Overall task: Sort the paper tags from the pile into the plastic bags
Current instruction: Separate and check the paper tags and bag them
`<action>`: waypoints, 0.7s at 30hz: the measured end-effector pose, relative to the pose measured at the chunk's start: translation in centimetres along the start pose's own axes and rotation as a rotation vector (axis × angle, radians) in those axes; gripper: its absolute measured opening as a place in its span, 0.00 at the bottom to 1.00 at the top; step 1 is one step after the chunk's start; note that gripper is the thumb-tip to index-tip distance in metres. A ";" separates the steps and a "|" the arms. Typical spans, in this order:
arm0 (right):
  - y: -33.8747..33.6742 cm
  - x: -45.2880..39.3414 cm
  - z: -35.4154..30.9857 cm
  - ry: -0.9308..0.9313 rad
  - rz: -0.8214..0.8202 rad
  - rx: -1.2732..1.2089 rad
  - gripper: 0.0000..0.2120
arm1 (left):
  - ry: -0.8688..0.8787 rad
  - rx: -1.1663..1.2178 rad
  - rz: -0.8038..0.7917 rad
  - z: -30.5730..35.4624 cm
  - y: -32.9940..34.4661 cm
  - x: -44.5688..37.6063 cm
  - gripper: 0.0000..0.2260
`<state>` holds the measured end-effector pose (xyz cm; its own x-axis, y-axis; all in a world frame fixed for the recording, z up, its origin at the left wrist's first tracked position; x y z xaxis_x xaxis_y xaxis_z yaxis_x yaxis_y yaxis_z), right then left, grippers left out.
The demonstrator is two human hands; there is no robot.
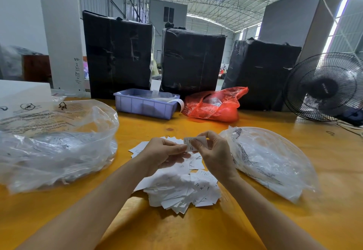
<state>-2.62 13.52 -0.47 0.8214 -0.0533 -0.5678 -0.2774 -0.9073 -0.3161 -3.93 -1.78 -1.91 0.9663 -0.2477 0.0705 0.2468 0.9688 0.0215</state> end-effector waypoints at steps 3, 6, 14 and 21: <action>0.2 0.1 0.0 0.012 -0.060 -0.014 0.06 | 0.001 0.023 0.044 -0.1 -0.2 -0.1 0.07; 0.5 0.1 0.3 0.066 -0.137 -0.034 0.05 | 0.005 0.040 0.074 -0.2 -0.4 -0.3 0.06; -0.3 -0.2 0.9 0.142 -0.019 -0.161 0.05 | 0.001 0.039 0.043 -0.5 -0.4 -0.5 0.05; -0.2 -0.2 0.7 0.073 -0.008 -0.113 0.05 | -0.012 0.063 0.076 -0.4 -0.4 -0.6 0.03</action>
<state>-3.07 14.02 -0.85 0.8585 -0.0728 -0.5076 -0.2167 -0.9487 -0.2305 -4.57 -2.07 -2.32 0.9810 -0.1740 0.0862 0.1675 0.9828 0.0780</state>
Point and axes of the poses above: each hand's wrist, its own x-axis away from the middle knuckle, its own y-axis out of the palm, z = x × y, the point moved 4 cm from there along -x, towards the middle knuckle
